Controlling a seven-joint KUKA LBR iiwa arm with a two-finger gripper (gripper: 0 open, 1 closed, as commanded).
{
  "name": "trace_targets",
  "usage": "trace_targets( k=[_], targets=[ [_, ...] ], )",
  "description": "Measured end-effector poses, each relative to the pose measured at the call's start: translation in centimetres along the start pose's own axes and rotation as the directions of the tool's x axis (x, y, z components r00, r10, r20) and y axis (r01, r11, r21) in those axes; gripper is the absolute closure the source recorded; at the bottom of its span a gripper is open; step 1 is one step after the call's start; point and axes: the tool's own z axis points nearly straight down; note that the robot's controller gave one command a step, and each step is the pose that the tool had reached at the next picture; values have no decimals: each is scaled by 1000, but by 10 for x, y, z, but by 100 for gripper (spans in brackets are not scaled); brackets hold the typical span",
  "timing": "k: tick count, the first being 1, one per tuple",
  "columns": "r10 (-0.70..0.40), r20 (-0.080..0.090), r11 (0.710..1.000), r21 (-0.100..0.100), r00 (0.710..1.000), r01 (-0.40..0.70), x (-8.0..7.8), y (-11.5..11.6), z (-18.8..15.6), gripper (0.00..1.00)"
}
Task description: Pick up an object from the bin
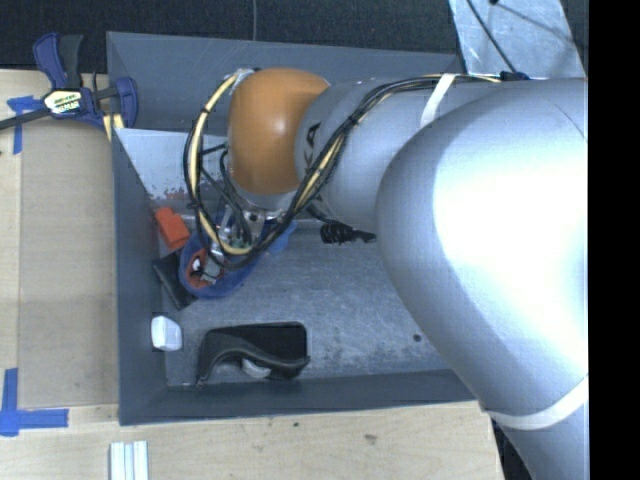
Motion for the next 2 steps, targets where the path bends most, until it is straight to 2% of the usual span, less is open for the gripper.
trace_targets(
  k=[1,2],
  targets=[
    [0,6,1000,-7,1000,0,-2,2,-4,100],
    [-40,-1,999,-2,999,40,27,2,-158,100]
  ],
)
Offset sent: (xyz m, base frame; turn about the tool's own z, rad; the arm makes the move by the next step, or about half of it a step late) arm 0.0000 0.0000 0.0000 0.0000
